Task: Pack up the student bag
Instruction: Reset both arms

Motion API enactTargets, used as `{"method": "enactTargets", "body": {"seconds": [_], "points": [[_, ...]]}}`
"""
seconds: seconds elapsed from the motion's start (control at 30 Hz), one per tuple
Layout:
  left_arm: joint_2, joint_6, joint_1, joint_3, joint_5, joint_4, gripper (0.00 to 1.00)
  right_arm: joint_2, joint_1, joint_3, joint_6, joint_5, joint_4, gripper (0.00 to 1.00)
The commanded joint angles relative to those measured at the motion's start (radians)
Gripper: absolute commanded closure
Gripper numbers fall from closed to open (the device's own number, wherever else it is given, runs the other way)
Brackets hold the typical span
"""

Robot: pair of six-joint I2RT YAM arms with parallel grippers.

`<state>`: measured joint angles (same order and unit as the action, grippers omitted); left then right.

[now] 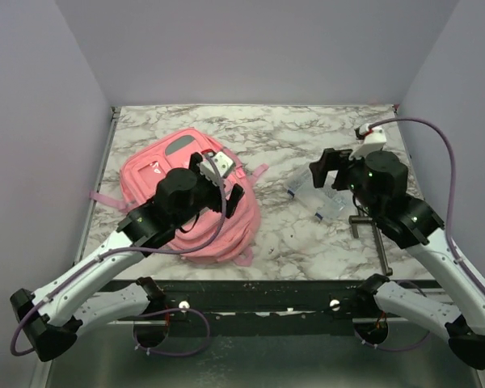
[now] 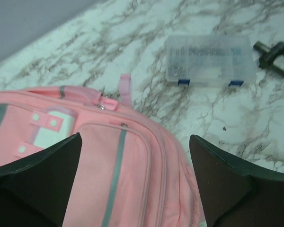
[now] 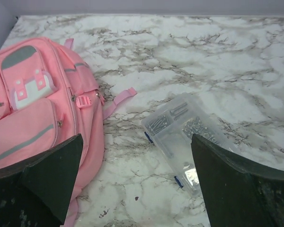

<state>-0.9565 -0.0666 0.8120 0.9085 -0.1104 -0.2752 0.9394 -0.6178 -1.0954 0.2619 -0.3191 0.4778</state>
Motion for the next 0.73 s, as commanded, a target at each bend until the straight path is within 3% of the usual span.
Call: {"method": "enactTargets", "body": {"seconds": [0.0,0.37,0.57,0.7], "points": [[0.114,0.048,0.000,0.147,-0.040,-0.099,0.02,-0.090,0.001,-0.072,-0.015,-0.078,0.087,0.00],[0.402,0.111,-0.001,0.259,-0.165,-0.088,0.02,-0.277,0.001,-0.251,-0.080,-0.138,0.112,0.00],[0.478,0.128,-0.001,0.276,-0.190,-0.078,0.02,-0.366,0.001,-0.263,-0.071,-0.108,0.078,0.00],[0.482,0.155,-0.001,0.279,-0.180,-0.073,0.02,-0.330,0.001,-0.309,-0.026,-0.140,0.166,0.00]]}}
